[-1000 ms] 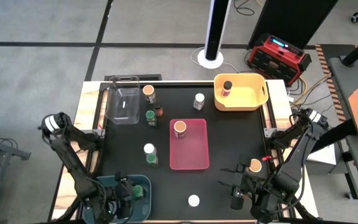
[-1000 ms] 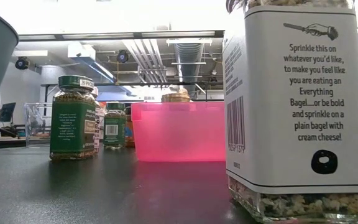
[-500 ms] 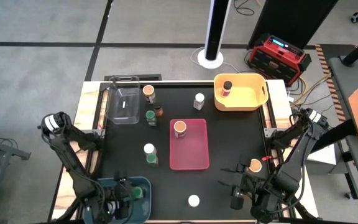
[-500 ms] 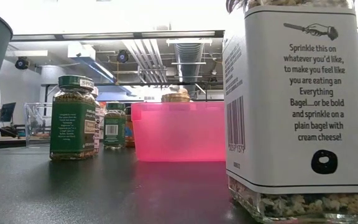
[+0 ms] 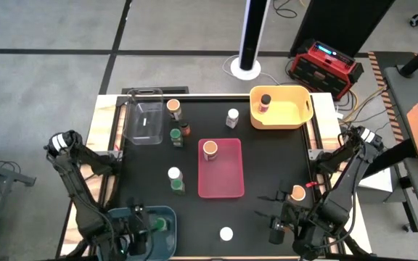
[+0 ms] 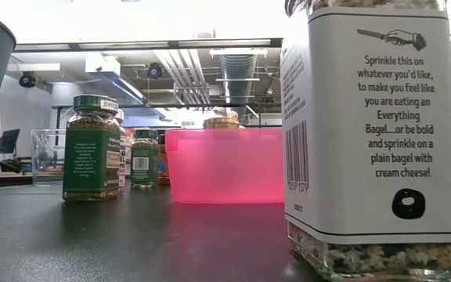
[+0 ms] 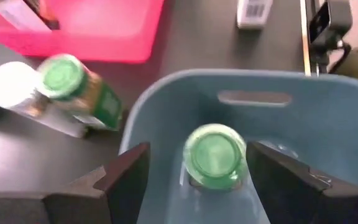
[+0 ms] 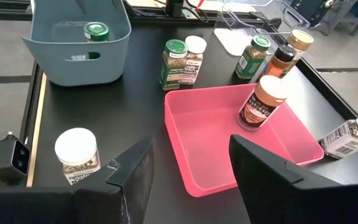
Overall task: Sort spices by type
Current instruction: Put the bottom white seasoning bottle into the transparent bin
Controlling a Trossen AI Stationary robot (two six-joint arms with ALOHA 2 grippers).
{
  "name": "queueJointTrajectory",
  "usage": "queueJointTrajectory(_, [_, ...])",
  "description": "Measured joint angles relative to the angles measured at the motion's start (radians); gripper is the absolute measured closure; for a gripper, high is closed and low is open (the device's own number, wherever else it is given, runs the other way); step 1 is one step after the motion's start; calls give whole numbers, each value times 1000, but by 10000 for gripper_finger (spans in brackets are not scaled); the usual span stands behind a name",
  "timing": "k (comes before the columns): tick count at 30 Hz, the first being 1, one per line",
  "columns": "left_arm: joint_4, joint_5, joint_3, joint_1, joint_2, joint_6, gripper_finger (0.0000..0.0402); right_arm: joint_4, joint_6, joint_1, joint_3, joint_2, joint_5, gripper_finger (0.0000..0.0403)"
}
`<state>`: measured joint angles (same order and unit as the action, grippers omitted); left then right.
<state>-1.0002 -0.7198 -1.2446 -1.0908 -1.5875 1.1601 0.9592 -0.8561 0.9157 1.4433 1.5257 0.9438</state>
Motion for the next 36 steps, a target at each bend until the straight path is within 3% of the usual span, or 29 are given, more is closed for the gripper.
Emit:
queueJointTrajectory(6, [-9, -226, -113, 12, 0, -183, 152, -3, 19, -11, 0, 0, 31, 204])
queueJointTrajectory(11, [-10, -337, -156, 49, 6, -425, 152, -48, 97, -74, 0, 0, 30, 204])
queueJointTrajectory(19, [53, -327, -11, 176, 116, -652, 152, -168, 366, -257, 2, -3, -71, 204])
queueJointTrajectory(28, [672, -75, 360, 308, 455, -1105, 152, -201, 497, -383, 3, -6, -158, 204])
queueJointTrajectory(36, [774, -23, 487, 393, 631, -1080, 152, -218, 474, -379, 3, -6, -230, 204])
